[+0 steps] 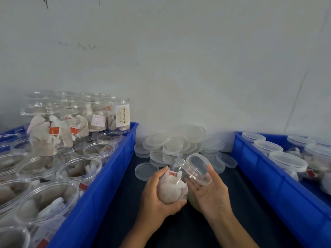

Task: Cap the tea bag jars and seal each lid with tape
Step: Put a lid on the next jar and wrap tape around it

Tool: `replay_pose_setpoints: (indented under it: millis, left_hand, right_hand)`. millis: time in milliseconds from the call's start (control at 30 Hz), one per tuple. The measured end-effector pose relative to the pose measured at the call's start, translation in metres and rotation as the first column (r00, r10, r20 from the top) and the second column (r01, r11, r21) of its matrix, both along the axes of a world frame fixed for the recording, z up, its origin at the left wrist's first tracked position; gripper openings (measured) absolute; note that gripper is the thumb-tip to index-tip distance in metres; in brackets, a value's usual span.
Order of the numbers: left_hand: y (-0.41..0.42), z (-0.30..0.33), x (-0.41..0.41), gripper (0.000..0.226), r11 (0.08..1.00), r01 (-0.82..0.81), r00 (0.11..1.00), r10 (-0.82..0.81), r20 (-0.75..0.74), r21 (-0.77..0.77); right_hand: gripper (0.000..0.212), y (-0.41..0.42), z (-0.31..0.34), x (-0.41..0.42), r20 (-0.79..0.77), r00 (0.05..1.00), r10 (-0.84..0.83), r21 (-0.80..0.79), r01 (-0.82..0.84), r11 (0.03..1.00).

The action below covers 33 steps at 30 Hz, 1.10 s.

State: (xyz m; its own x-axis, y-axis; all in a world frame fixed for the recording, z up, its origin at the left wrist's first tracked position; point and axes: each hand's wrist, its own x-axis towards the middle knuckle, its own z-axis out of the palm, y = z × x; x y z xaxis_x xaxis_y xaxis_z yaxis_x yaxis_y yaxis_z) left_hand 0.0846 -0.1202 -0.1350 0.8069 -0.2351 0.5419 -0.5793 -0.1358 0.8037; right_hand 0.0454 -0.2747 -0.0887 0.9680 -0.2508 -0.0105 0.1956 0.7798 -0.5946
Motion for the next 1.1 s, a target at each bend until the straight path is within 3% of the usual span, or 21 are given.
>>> replay_pose_setpoints:
  millis: [133, 233, 333, 533, 667, 767, 967, 1100]
  left_hand:
    - [0.003, 0.001, 0.001, 0.090, 0.999, 0.034, 0.999, -0.035, -0.035, -0.017]
    - [0.004, 0.004, 0.002, 0.091, 0.992, 0.102, 0.982, -0.112, -0.151, -0.072]
    - [0.006, 0.007, 0.005, 0.086, 0.978, 0.128, 0.953, -0.168, -0.254, -0.167]
    - [0.008, 0.015, 0.002, 0.073, 0.951, 0.210, 0.911, -0.275, -0.306, -0.228]
    - [0.009, 0.021, -0.001, 0.074, 0.938, 0.290, 0.879, -0.340, -0.334, -0.191]
    - [0.011, 0.024, -0.003, 0.075, 0.929, 0.333, 0.869, -0.369, -0.329, -0.161]
    - [0.011, 0.021, -0.006, 0.082, 0.923, 0.332, 0.846, -0.382, -0.372, -0.194]
    - [0.005, 0.013, -0.004, 0.121, 0.926, 0.185, 0.789, -0.339, -0.513, -0.328]
  right_hand:
    - [0.044, -0.012, -0.004, -0.005, 0.000, 1.000, 0.013, -0.114, -0.013, 0.993]
    - [0.053, -0.017, -0.008, -0.013, 0.013, 1.000, 0.006, -0.181, -0.004, 0.983]
    - [0.042, -0.014, -0.008, -0.018, 0.064, 0.998, -0.014, -0.337, 0.034, 0.941]
    - [0.043, -0.009, -0.006, -0.019, 0.174, 0.979, -0.110, -0.582, 0.193, 0.790]
    - [0.035, -0.015, -0.002, -0.021, 0.243, 0.966, -0.088, -0.779, 0.248, 0.576]
    - [0.041, -0.014, 0.000, -0.023, 0.246, 0.968, -0.050, -0.837, 0.238, 0.492]
    - [0.049, -0.018, -0.002, -0.027, 0.190, 0.980, -0.055, -0.856, 0.193, 0.479]
    - [0.043, -0.014, -0.010, -0.026, 0.172, 0.979, -0.110, -0.820, 0.204, 0.535]
